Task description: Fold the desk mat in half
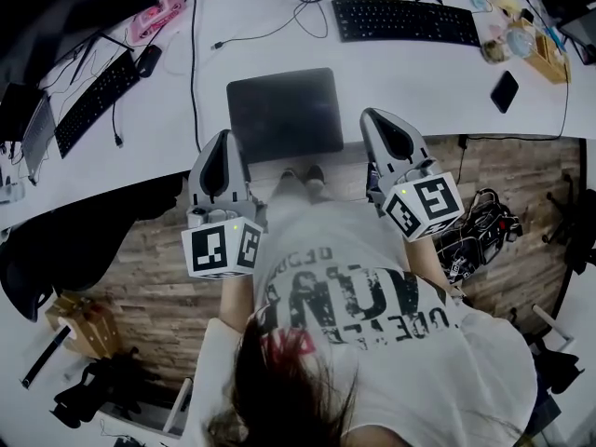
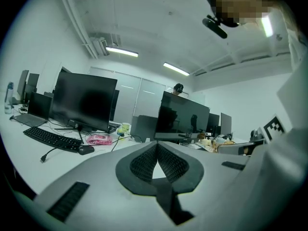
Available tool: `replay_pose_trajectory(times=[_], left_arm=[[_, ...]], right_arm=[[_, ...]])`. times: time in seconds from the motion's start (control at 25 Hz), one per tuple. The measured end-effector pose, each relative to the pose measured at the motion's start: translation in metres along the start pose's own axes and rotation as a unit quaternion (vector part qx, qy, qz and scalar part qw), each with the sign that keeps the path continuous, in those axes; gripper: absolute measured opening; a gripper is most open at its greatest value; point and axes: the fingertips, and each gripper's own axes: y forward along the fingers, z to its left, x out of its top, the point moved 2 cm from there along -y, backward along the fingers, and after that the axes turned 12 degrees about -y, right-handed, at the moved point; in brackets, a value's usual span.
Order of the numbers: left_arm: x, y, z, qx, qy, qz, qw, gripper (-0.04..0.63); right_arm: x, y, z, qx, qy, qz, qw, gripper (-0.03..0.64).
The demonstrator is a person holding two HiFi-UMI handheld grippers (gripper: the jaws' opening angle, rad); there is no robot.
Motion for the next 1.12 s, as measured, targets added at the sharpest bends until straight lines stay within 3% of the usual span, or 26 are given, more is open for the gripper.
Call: replay_pose_trajectory(times=[0.44, 1.12], left_arm=[[0.008, 0.01, 0.015, -0.017, -0.01, 0.004, 0.9998, 0.003], [0.008, 0.018, 0.048, -0.019, -0.04, 0.047, 0.9979, 0.003]], right_arm=[[0.011, 0.011, 0.004, -0.02, 0.0, -0.01, 1.0, -0.002], [0.018, 0.029, 0.016, -0.037, 0.013, -0.003, 0.999, -0.002]])
